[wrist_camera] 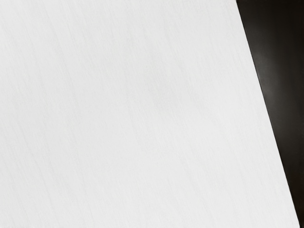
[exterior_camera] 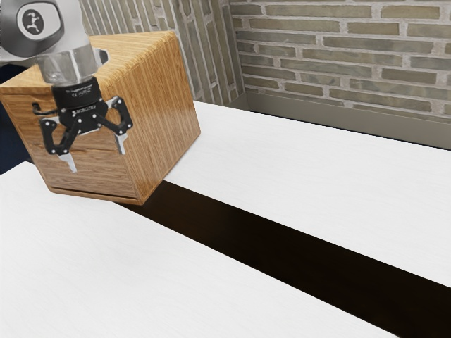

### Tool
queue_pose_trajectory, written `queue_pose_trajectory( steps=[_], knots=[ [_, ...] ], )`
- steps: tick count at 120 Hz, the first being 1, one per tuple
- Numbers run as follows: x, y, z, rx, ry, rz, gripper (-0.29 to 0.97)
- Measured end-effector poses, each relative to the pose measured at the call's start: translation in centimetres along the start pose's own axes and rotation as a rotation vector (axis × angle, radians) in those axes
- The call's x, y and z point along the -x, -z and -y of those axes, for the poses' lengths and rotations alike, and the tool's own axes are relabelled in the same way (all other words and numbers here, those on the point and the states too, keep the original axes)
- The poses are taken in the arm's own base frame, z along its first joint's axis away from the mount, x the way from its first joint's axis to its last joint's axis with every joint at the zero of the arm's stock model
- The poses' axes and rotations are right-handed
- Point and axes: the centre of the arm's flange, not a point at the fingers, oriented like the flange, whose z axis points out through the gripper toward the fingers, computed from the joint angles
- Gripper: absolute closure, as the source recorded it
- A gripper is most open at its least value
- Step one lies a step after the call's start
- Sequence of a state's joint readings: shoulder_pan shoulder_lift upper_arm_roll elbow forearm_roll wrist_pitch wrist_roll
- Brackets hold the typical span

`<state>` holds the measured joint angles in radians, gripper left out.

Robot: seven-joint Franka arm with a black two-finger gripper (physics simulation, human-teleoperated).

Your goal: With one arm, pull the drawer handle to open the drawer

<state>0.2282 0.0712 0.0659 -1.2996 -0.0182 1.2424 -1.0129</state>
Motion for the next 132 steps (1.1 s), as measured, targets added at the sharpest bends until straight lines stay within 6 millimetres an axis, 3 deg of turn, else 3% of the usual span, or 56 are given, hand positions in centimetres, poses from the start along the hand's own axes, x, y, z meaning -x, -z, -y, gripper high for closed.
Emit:
queue_pose_trajectory(
  steps=[18, 25, 35, 39, 48, 61, 80, 93, 121, 132],
  knots=[
    [-1.0, 0.4, 0.1, 0.041, 0.157, -0.015, 0.00],
    [-0.5, 3.4, 1.7, 0.105, 0.208, -0.046, 0.00],
    [3.4, 10.9, 7.9, 0.258, 0.262, -0.110, 0.00],
    [5.9, 12.8, 9.6, 0.293, 0.261, -0.124, 0.00],
    [11.2, 13.8, 8.9, 0.309, 0.202, -0.134, 0.00],
    [13.5, 12.7, 6.4, 0.276, 0.192, -0.133, 0.00],
    [11.2, 10.4, 2.0, 0.280, 0.218, -0.139, 0.00],
    [9.1, 10.3, 0.1, 0.347, 0.226, -0.161, 0.00],
    [5.1, 10.5, -0.4, 0.431, 0.266, -0.194, 0.00],
    [3.0, 9.3, -1.2, 0.422, 0.286, -0.193, 0.00]
  ],
)
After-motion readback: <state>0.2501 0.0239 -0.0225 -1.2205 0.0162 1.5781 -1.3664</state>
